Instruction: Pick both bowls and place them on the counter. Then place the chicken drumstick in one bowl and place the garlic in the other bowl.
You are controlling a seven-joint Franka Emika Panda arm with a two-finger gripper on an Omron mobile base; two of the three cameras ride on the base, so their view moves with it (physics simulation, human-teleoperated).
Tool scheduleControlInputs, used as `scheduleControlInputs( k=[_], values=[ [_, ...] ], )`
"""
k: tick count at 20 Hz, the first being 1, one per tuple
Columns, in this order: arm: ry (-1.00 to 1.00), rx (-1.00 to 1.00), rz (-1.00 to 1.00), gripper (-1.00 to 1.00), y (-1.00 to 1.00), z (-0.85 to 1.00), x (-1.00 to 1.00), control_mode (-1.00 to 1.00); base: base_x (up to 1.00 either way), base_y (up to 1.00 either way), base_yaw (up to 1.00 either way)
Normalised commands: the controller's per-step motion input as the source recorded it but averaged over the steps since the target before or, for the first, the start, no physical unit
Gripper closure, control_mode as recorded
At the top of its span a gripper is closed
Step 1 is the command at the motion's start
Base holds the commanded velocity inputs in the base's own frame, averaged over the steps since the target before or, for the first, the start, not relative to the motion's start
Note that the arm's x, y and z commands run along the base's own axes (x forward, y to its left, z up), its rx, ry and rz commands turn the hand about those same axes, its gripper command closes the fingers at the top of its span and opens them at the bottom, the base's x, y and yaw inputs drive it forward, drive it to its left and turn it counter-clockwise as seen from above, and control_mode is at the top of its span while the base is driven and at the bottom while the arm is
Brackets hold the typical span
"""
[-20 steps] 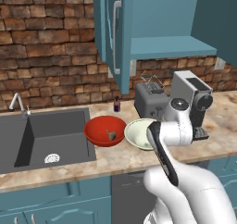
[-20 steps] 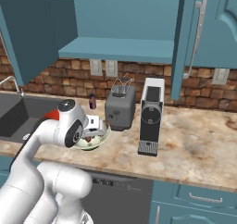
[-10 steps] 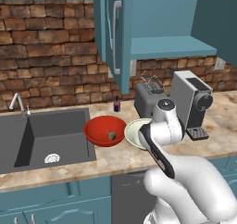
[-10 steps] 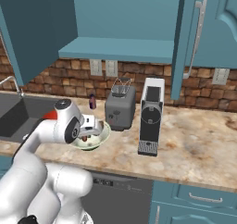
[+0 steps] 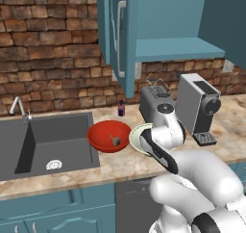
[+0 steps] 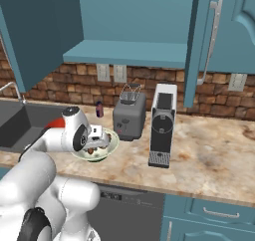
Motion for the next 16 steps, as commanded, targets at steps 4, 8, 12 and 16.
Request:
scheduleControlInputs(
  k=[4,8,12,16],
  values=[
    [0.08,0.00,0.00,-1.00,0.16,-0.27,0.16,-1.00,0.00,0.00,0.00],
    [0.02,0.04,0.00,-1.00,0.08,-0.18,0.20,-1.00,0.00,0.00,0.00],
    [0.00,0.09,0.00,-1.00,0.01,0.04,0.17,-1.00,0.00,0.00,0.00],
    [0.00,0.05,0.00,-1.00,0.00,0.42,-0.02,-1.00,0.00,0.00,0.00]
  ],
)
